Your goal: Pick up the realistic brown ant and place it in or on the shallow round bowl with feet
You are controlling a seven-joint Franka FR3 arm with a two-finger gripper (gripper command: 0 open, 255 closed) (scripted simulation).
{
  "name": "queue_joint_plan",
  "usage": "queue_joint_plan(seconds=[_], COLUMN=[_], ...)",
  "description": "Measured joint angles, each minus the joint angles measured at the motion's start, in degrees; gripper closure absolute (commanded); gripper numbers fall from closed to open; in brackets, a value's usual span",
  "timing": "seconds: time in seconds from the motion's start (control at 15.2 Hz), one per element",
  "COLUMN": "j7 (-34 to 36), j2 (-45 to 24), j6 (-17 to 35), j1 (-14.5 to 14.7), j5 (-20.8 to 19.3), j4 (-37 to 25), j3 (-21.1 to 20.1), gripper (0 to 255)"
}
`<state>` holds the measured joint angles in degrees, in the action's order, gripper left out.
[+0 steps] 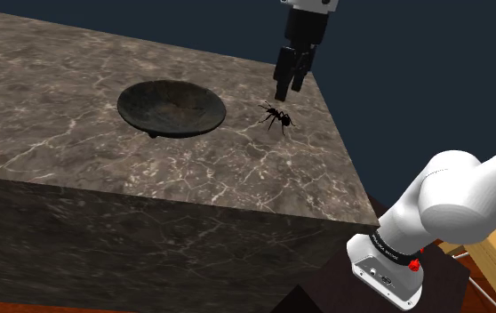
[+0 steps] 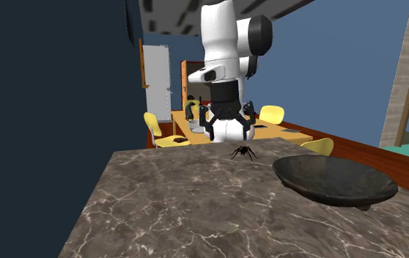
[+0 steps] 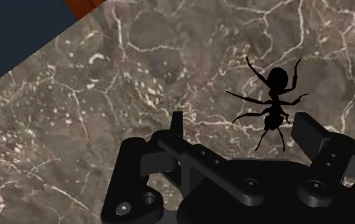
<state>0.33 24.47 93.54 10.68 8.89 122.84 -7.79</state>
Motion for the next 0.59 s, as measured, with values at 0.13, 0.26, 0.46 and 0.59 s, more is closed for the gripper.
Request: queue_joint_plan(seconds=[0.13, 0.26, 0.46, 0.59], j7=[-1.02, -1.33, -1.51, -1.60], j2=[-2.27, -2.56, -2.62, -2.72], j6=[0.77, 1.82, 3.78, 5.27], j1=[1.21, 1.78, 2.05, 2.13], j5=[1.76, 2.59, 3.00, 3.14], j4=[-1.66, -0.99, 0.88, 2.26], j3=[-0.61, -1.03, -1.35, -1.53], gripper=[0, 0, 0, 0])
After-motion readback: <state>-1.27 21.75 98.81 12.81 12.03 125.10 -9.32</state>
